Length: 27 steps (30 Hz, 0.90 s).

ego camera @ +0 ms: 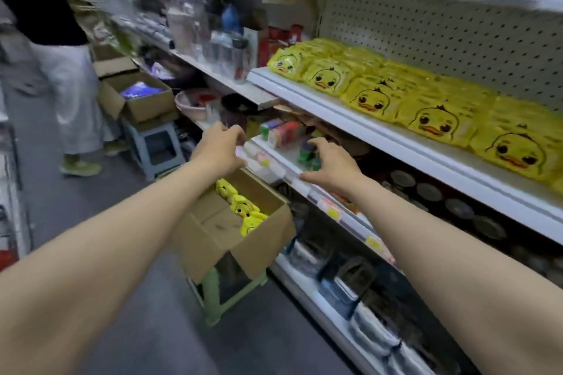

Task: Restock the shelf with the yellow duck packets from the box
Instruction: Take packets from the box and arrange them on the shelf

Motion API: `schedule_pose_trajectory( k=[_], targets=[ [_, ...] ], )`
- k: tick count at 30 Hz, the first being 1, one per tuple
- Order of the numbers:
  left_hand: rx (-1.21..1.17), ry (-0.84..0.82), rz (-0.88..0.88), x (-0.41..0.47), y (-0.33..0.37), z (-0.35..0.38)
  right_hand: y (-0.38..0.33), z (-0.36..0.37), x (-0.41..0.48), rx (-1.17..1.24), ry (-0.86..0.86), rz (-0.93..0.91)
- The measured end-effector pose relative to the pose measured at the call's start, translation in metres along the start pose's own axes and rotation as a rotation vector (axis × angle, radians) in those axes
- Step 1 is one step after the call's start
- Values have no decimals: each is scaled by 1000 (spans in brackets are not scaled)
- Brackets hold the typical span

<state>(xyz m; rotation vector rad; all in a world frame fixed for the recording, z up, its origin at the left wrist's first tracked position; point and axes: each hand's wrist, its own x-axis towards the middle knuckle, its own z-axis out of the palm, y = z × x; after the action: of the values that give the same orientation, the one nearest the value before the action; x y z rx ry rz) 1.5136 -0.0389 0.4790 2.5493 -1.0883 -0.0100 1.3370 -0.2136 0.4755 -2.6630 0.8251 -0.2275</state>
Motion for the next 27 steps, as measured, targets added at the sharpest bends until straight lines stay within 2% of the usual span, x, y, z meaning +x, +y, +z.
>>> schedule_pose_trajectory(
  k=[8, 17, 23, 27],
  targets=[
    [37, -125, -69, 49, -87, 58, -21, 96, 95, 17, -161, -40],
    [46, -325, -96, 182, -153, 121, -3, 205, 238, 41, -419, 77],
    [7, -464, -145, 229, -188, 182, 22, 271, 272, 15, -647, 189],
    [-48, -586, -174, 244, -213, 227, 40, 309, 279, 11, -735, 247]
  ],
)
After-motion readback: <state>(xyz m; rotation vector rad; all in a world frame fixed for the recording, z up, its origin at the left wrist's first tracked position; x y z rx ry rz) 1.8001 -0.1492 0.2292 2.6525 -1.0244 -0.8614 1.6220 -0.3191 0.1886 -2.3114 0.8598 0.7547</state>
